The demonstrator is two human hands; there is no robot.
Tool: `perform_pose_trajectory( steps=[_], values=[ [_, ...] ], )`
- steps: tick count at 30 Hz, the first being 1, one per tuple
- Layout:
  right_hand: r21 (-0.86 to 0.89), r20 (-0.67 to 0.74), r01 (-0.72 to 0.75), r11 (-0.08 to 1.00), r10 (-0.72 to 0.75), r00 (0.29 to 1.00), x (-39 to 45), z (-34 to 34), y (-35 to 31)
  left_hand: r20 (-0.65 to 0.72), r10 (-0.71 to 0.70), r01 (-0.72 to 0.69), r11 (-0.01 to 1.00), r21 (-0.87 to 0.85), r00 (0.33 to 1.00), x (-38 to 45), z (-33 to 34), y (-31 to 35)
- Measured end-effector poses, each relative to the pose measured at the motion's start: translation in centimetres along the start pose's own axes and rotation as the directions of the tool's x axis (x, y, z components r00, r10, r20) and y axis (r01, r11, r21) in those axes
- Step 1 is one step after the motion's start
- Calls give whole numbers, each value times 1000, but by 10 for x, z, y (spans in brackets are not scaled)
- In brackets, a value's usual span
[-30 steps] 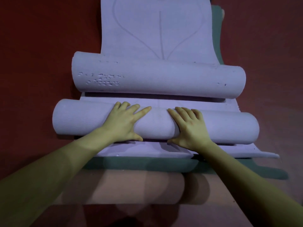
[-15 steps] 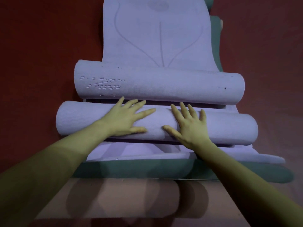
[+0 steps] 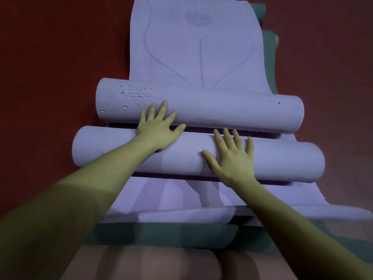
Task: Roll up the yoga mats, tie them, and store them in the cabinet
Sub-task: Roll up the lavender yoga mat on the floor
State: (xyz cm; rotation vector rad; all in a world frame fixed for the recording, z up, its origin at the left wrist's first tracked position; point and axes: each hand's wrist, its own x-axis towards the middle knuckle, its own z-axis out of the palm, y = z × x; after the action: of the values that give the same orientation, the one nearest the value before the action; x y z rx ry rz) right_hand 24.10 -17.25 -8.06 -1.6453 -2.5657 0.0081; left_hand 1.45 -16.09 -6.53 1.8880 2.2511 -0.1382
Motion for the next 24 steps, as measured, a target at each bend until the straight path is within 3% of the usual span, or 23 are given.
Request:
perform_pose_trajectory(
  steps=[8,12,19,24],
  values=[
    [15,234,-23,1000,18,972,73,-7,13,-96,38,-39,999,-9,995,2,4,3],
    [26,270,-47,999,38,962,93,-6,15,-147,188,-179,981,74,971,-16,14,0],
    [35,242,-54,998,44,969,103,-7,14,-56,182,-178,982,66,982,11,5,-1],
    [5,9,58,998,-58,998,59,7,6,-13,164,-163,985,59,986,33,0,-4]
  ],
)
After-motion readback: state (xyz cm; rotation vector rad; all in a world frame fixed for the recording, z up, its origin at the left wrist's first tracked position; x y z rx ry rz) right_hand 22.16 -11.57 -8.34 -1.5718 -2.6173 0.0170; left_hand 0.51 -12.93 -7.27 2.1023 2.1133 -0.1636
